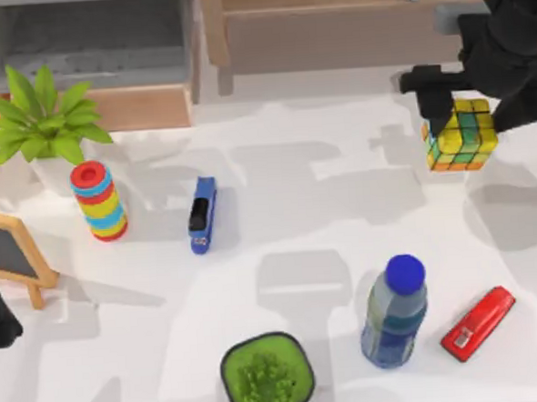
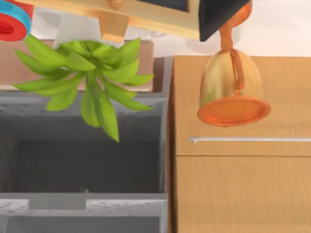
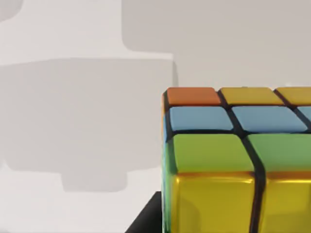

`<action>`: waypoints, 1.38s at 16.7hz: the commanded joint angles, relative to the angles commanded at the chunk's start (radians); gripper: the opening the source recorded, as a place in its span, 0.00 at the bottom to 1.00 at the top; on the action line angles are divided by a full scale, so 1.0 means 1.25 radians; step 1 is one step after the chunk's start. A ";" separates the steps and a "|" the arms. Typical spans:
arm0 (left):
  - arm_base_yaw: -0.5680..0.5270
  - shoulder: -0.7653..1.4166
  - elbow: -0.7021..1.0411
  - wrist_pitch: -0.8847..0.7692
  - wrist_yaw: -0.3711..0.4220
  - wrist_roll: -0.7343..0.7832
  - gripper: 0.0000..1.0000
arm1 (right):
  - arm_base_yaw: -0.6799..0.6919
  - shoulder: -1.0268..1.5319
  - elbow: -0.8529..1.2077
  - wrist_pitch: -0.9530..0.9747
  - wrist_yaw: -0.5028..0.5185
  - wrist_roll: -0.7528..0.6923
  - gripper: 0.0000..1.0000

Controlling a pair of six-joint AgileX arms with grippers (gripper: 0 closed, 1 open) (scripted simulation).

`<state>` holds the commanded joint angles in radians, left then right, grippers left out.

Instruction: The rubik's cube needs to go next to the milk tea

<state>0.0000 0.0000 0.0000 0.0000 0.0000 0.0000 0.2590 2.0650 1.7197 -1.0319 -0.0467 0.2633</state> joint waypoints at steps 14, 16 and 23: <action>0.000 0.000 0.000 0.000 0.000 0.000 1.00 | -0.003 0.031 -0.081 -0.037 0.043 0.008 0.00; 0.000 0.000 0.000 0.000 0.000 0.000 1.00 | -0.002 0.034 -0.084 -0.038 0.043 0.009 0.00; 0.000 0.000 0.000 0.000 0.000 0.000 1.00 | -0.002 0.034 -0.084 -0.038 0.043 0.009 0.30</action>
<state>0.0000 0.0000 0.0000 0.0000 0.0000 0.0000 0.2563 2.1074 1.6151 -1.0790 0.0076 0.2743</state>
